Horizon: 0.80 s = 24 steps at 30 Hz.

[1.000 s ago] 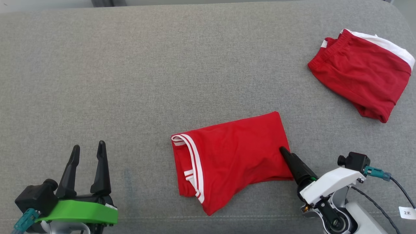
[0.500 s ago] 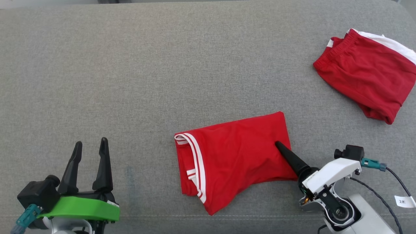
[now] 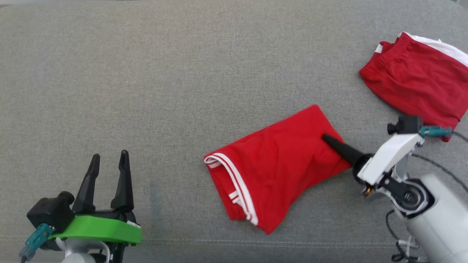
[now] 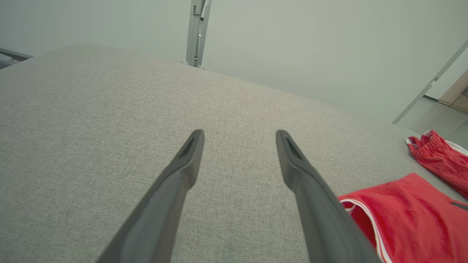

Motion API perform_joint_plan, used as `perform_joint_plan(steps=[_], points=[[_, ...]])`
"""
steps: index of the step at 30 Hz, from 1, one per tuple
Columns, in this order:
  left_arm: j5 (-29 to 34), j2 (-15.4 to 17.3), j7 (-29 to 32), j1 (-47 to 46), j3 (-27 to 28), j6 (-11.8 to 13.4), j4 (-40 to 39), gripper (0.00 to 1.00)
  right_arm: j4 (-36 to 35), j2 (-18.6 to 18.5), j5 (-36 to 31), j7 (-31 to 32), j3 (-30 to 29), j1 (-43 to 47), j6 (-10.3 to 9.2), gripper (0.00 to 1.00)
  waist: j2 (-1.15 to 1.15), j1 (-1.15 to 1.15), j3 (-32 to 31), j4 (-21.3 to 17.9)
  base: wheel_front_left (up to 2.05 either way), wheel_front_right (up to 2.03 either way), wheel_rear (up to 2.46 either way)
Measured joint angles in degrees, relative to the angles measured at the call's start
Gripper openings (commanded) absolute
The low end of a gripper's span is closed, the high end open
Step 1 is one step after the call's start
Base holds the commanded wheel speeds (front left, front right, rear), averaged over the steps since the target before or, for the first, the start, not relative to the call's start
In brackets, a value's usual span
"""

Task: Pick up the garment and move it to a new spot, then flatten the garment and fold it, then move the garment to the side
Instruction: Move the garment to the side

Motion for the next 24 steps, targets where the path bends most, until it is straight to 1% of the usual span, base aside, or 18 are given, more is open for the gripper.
perform_joint_plan(steps=[4,5,8,10,15,18,19,24], points=[[0.00,-0.88,0.00,-1.58,-1.11,-0.75,0.25,1.00,-1.94,-4.94,-2.59,4.03,0.59,-6.99,0.01,0.00,0.00,0.00,0.43,0.77,0.00,0.00,0.00],[0.00,-1.20,0.01,-2.15,-2.08,-1.20,0.56,1.00,-2.47,-6.82,-3.39,5.94,0.67,-10.18,0.01,0.00,0.00,0.00,0.60,1.33,0.00,0.00,0.00],[0.00,-1.68,0.01,-2.86,-3.04,-1.75,1.03,1.00,-2.48,-8.92,-4.23,8.48,0.65,-14.28,0.01,0.00,0.00,0.00,0.77,2.46,0.00,0.00,0.00],[0.00,-2.13,0.01,-3.07,-3.49,-1.78,1.38,1.00,-2.24,-9.73,-4.45,10.01,0.62,-16.52,-0.14,0.00,0.00,0.00,0.89,3.29,0.00,0.00,0.00],[0.00,-2.69,0.00,-3.20,-3.65,-1.81,2.09,1.00,-0.44,-11.38,-6.24,11.40,-0.87,-21.74,-2.65,0.00,0.00,0.00,1.38,5.41,0.00,0.00,0.00],[0.00,-2.68,-0.01,-3.30,-3.09,-1.81,2.20,1.00,0.70,-12.00,-6.60,11.92,-1.68,-24.67,-3.21,0.00,0.00,0.00,1.93,6.27,0.00,0.00,0.00],[0.00,-2.67,-0.02,-3.30,-2.56,-1.80,2.20,1.00,0.93,-11.94,-6.65,11.91,-1.78,-25.47,-3.58,0.00,0.00,0.00,2.17,6.40,0.00,0.00,0.00],[0.00,-2.48,-0.08,-3.31,-1.49,-1.74,2.20,1.00,1.55,-11.49,-6.81,12.16,-1.87,-27.10,-4.10,0.00,0.00,0.00,2.74,5.77,0.00,0.00,0.00]])
